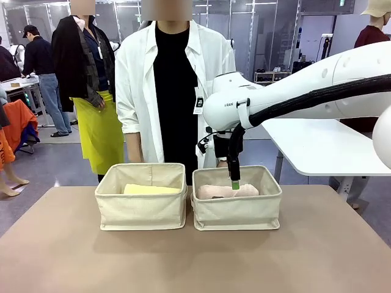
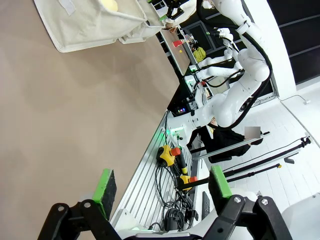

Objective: Divide the towels into two baskets.
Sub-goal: Pick up one hotel-folded towel from the bottom of the table and place it in the Fabric basket indicated by the person.

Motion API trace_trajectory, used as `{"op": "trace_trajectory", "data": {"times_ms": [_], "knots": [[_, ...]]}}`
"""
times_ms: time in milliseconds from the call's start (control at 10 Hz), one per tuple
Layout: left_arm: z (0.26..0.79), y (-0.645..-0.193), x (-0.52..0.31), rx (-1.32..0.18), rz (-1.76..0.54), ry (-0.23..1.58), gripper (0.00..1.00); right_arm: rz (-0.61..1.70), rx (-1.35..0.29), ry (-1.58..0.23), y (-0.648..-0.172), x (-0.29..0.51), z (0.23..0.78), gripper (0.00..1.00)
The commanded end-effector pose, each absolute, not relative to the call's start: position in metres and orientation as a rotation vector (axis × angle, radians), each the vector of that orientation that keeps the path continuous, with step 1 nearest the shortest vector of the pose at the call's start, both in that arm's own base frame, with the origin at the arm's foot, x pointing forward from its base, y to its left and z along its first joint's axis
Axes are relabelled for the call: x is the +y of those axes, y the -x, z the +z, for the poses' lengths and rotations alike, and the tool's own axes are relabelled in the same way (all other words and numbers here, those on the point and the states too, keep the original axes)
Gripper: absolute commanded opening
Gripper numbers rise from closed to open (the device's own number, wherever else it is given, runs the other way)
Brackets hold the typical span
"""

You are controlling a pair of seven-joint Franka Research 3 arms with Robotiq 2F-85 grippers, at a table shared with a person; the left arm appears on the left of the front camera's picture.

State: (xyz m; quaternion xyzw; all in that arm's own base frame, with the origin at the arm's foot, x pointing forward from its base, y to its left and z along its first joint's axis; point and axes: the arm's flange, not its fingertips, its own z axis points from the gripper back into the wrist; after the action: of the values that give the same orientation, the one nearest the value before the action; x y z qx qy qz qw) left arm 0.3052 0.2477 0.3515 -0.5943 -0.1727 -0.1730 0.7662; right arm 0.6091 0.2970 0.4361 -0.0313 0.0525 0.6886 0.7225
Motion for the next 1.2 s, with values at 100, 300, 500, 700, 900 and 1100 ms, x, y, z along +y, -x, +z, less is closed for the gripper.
{"op": "trace_trajectory", "data": {"times_ms": [100, 300, 500, 700, 900, 1100], "knots": [[0.354, -0.3, 0.246, -0.381, -0.377, 1.292, 0.95, 1.521, 0.116, 0.069, -0.609, 0.297, 0.436, 1.0], [0.354, -0.3, 0.246, -0.381, -0.377, 1.292, 0.95, 1.443, 0.057, 0.014, -0.576, 0.272, 0.482, 1.0], [0.354, -0.3, 0.246, -0.381, -0.377, 1.292, 0.95, 1.319, 0.016, -0.033, -0.548, 0.229, 0.505, 1.0], [0.354, -0.3, 0.246, -0.381, -0.377, 1.292, 0.95, 1.135, -0.046, -0.197, -0.515, 0.172, 0.508, 1.0], [0.354, -0.3, 0.246, -0.381, -0.377, 1.292, 0.95, 0.945, -0.085, -0.389, -0.481, 0.105, 0.487, 1.0], [0.354, -0.3, 0.246, -0.381, -0.377, 1.292, 0.95, 0.749, -0.191, -0.623, -0.46, 0.033, 0.455, 1.0]]}}
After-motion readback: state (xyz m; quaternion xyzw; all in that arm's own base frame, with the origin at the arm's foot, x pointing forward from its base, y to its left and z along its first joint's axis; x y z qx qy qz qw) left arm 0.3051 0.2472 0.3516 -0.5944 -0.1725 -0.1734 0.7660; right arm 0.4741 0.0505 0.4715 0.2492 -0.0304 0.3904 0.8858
